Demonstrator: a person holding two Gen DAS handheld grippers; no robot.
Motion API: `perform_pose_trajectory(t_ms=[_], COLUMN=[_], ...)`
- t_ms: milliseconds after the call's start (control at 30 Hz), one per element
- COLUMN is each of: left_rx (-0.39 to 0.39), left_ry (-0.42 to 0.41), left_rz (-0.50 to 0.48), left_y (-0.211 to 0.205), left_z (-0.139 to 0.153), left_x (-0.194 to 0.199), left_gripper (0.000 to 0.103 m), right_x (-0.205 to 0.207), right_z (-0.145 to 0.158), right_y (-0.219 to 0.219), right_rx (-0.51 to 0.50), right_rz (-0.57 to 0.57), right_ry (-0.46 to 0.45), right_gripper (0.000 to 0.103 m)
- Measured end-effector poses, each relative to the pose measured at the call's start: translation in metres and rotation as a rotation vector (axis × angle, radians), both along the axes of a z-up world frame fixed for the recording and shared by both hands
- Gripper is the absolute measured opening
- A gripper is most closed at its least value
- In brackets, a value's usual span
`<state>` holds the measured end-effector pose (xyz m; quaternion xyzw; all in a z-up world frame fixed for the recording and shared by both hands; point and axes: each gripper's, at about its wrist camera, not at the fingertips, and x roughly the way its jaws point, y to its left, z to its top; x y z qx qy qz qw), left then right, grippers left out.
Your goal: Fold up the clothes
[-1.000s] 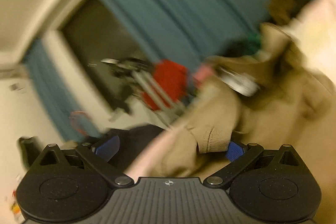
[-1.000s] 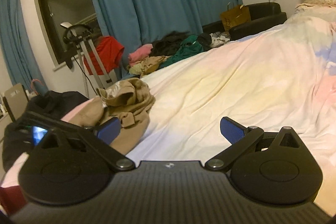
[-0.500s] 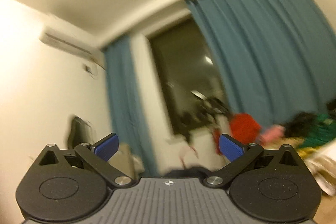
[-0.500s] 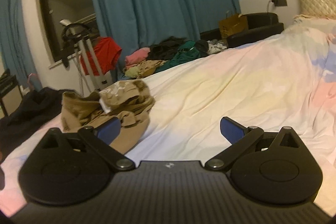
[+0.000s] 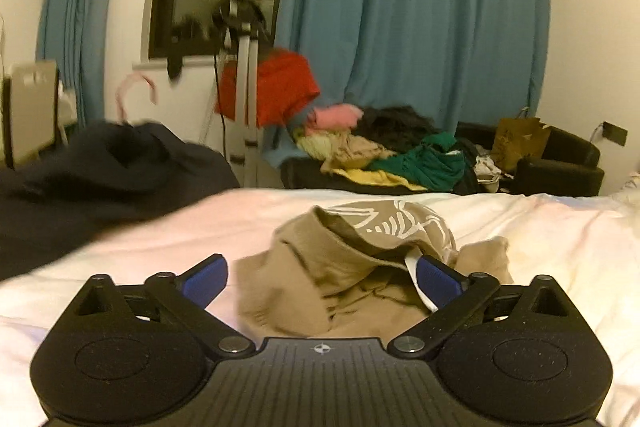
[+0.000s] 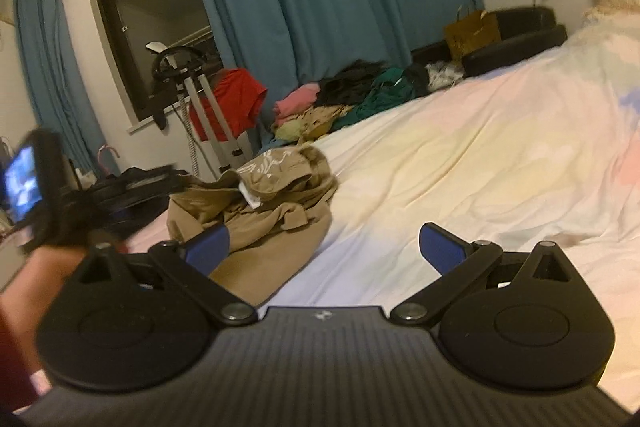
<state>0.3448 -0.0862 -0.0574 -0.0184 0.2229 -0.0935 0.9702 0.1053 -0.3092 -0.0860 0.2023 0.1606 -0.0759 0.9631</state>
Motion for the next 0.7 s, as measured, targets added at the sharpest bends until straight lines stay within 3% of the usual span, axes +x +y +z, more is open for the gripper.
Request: perform_pose_trajectory(t_ms=[67, 167, 233, 300, 400, 533, 700], left_rx=[-0.046, -0.136, -0.203, -0.282, -0.384, -0.371, -0.270], left_ry=[0.034, 0.099, 0.137, 0.155, 0.087, 0.038, -0.080], left_rz=[0.007, 0.040, 0.078, 0.115, 0.105, 0.074, -0.009], left_y=[-0.009, -0.009, 0.000, 0.015, 0.035, 0.054, 0.074], left_z=[-0.013, -0.035, -0.044, -0.048, -0.042, -0.027, 0.013], left_x=[0.024, 0.067, 0.085, 0.093, 0.071, 0.016, -0.082], left_gripper=[0.099, 0.076, 0.029, 0.014, 0.010, 0.010, 0.009], right_x=[0.009, 0.022, 0.031, 0.037, 0.040, 0.033, 0.016], right_z=[-0.008, -0.020, -0.027, -0.033, -0.036, -0.033, -0.019], right_y=[0.001, 0.006, 0.007, 0.006, 0.002, 0.002, 0.008], right_rx=[0.004, -0.015, -0.014, -0.001, 0.012, -0.001, -0.055], right_rz=[0.027, 0.076, 0.092, 0.097, 0.073, 0.035, 0.024], right_ry=[0.013, 0.039, 0.046, 0.039, 0.022, -0.019, -0.088], right_gripper=[0.103, 0.103, 0.103, 0.103, 0.103, 0.103, 0.103])
